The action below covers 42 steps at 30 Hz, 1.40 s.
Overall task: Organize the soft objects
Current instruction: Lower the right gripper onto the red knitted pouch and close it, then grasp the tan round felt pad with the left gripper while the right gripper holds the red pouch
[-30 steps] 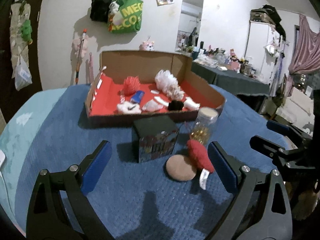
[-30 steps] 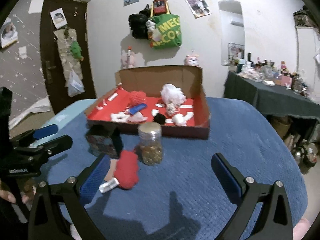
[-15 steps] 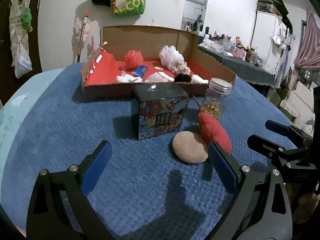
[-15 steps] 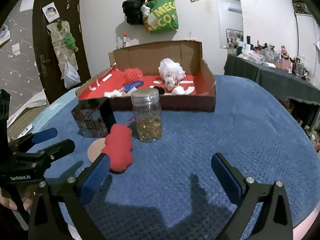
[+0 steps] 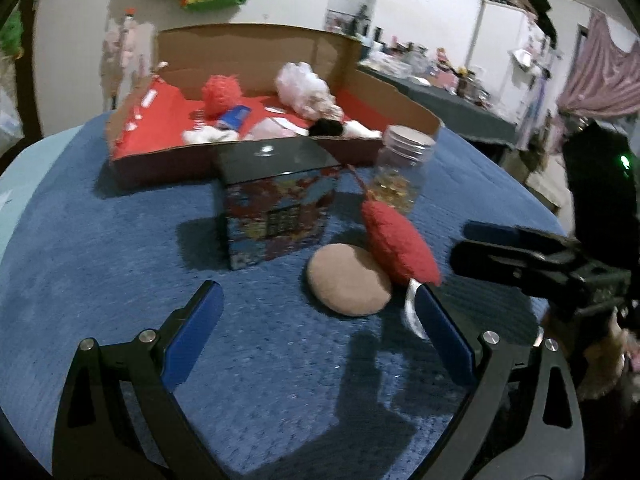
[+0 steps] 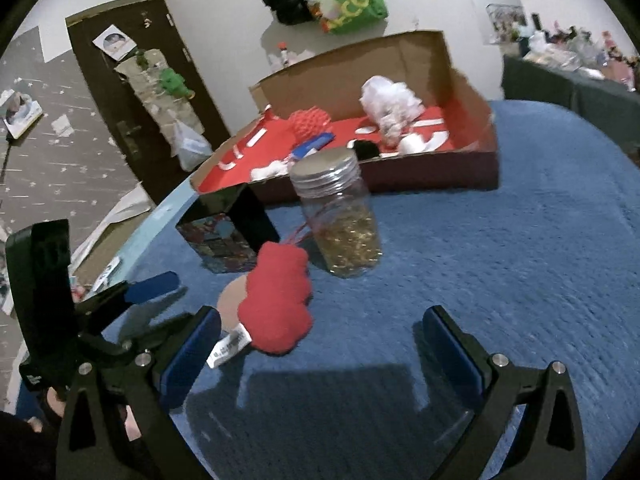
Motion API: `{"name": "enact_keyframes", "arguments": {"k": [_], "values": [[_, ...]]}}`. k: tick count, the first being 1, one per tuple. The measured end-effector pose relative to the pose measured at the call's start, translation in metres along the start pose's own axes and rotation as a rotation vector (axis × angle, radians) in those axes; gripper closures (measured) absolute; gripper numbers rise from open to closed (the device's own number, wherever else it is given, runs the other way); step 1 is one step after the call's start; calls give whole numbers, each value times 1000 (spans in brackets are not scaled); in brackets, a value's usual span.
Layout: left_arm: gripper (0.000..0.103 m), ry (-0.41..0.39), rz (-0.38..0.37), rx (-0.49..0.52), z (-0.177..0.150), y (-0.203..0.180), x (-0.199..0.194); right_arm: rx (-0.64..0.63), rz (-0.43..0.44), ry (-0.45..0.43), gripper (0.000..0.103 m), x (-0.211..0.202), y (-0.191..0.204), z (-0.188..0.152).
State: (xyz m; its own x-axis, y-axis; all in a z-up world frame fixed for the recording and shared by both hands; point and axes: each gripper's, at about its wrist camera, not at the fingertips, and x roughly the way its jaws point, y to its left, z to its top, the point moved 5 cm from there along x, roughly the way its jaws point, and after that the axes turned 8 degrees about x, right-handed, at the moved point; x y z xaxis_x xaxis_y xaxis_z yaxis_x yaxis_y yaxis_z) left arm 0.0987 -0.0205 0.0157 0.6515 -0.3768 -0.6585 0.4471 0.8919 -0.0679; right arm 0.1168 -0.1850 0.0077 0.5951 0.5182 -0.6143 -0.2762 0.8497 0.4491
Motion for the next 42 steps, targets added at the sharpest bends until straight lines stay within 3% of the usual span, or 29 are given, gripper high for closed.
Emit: {"name": "enact_keyframes", "arguments": {"k": [2,10,13,14,18,29,34,35,39,42], "values": [[7,10,-11,27,2,-4,4,-4,19,18,1,5,2,3],[43,84,-62,65,2,-8,27,-57,74,101,23,28,14,9],[54,96,-81,92,1,-14,31,-79,100,139,41,37,19,6],[57,92,-80,104,-1,-16,30,-80,111,150,58,39,19,5],[62,80,-92,116,-2,-21,28,-122,110,125,59,31,25,1],[63,68,-70,124,-4,-16,15,-112,59,65,59,-2,11,2],[62,76,-38,100,-12,0,7,-179,-74,42,59,-8,8,-6],[60,73,-35,101,-14,1,7,-203,-117,35,59,-7,8,-8],[36,74,-1,128,-17,-1,9,-258,-209,29,56,0,6,-15],[36,71,3,140,-17,-4,11,-264,-232,17,43,3,5,-19]]}}
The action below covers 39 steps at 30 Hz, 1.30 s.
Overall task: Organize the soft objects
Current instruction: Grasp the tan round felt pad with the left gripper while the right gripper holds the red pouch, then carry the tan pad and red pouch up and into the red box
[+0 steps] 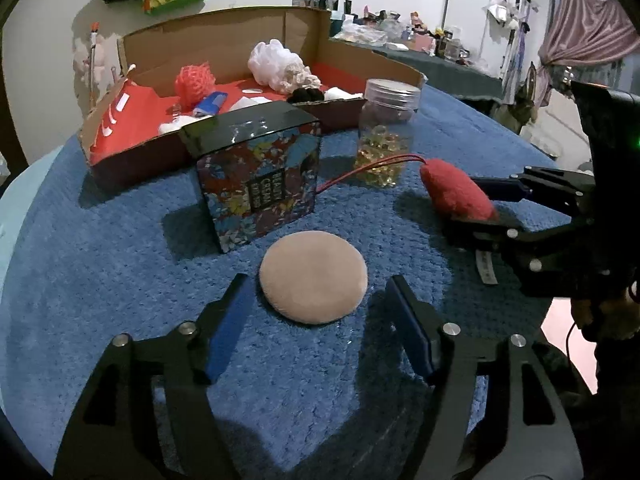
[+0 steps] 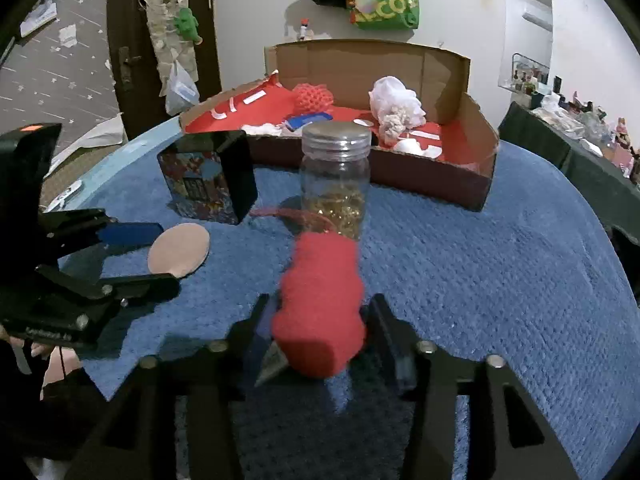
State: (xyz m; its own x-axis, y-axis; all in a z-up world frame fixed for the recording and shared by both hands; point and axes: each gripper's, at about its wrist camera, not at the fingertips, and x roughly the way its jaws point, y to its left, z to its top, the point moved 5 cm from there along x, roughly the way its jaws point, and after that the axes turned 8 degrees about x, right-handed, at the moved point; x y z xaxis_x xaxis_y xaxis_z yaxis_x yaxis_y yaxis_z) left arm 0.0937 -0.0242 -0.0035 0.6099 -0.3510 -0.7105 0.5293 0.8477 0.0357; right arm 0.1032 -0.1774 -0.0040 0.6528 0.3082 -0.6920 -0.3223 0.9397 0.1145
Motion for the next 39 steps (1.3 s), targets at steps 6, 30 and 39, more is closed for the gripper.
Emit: {"name": "enact_keyframes", "arguments": {"k": [6,30,39], "values": [[36,-10,43,2,3,-1,5,-19,-51,-68,31,-4,2,-5],[54,-95,58,-16,4,-13,-10,-22,-59,-180,58,-11,14,-1],[54,-90,63,-16,3,-10,-12,-31,-64,-170,58,-10,17,-2]]}}
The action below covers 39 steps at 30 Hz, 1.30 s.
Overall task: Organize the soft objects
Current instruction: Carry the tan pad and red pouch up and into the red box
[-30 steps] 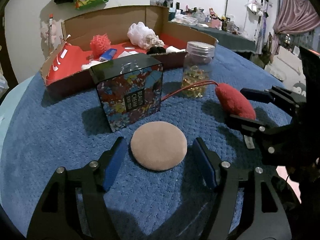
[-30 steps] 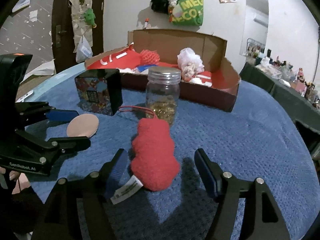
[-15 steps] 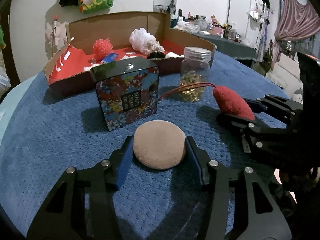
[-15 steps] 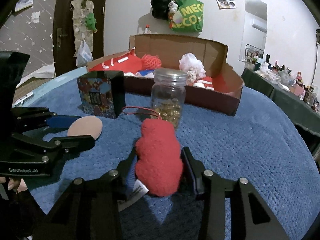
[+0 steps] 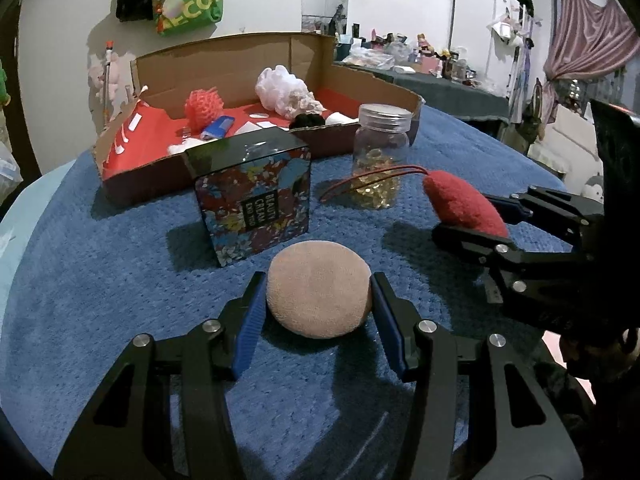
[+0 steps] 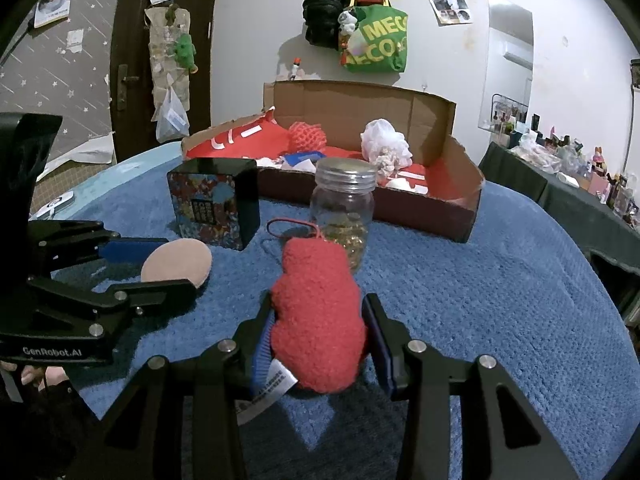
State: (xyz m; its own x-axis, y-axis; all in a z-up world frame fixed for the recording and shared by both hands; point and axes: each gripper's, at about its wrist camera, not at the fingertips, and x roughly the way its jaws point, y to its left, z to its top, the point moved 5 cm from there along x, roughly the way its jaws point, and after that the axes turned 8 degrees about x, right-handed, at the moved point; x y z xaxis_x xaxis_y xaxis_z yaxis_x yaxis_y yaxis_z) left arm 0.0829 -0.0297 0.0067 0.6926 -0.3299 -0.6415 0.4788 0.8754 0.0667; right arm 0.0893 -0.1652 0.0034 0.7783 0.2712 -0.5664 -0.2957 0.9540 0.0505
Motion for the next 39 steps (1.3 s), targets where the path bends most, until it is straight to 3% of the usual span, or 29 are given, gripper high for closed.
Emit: {"name": "enact_keyframes", "arguments": {"k": [16,30,39], "values": [[54,35,78,-69,-8,51,-10,114,-80,30,58,-13,-53,-6],[54,76,120,-64,5,94,3,110,-165,26,58,-4,-79,21],[54,73,117,-40,27,110,6,93,-169,9,58,4,-82,49]]}}
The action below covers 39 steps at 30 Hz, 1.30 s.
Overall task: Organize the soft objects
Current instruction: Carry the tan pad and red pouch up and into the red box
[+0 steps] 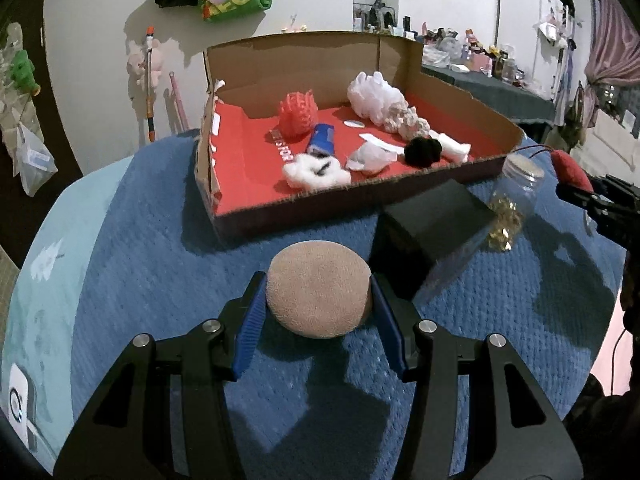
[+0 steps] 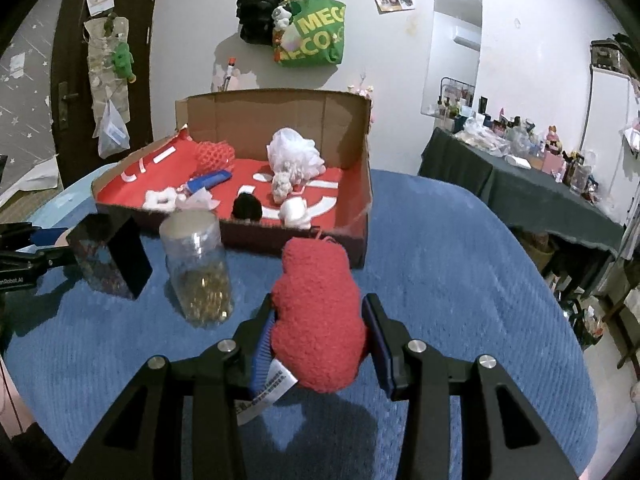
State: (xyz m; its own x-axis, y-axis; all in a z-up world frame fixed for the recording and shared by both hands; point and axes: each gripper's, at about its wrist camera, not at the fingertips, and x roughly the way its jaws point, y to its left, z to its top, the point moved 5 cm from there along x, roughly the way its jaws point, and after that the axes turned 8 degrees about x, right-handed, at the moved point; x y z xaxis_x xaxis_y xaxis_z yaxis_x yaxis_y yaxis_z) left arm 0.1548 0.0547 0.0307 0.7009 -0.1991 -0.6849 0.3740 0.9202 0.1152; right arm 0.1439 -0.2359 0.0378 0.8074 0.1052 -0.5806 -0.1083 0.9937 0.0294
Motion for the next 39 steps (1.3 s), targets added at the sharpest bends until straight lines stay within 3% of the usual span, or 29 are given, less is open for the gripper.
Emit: {"name": "enact_keyframes", "arguments": {"k": [26,32,39], "values": [[54,-20,-121,69,84,10,18,-29,107,-20,58,44,21,90],[54,-2,-194,88,114,-1,40,-24,128,7,58,65,22,110],[54,64,-246,110,142,-15,80,-62,73,45,58,99,25,133]]}}
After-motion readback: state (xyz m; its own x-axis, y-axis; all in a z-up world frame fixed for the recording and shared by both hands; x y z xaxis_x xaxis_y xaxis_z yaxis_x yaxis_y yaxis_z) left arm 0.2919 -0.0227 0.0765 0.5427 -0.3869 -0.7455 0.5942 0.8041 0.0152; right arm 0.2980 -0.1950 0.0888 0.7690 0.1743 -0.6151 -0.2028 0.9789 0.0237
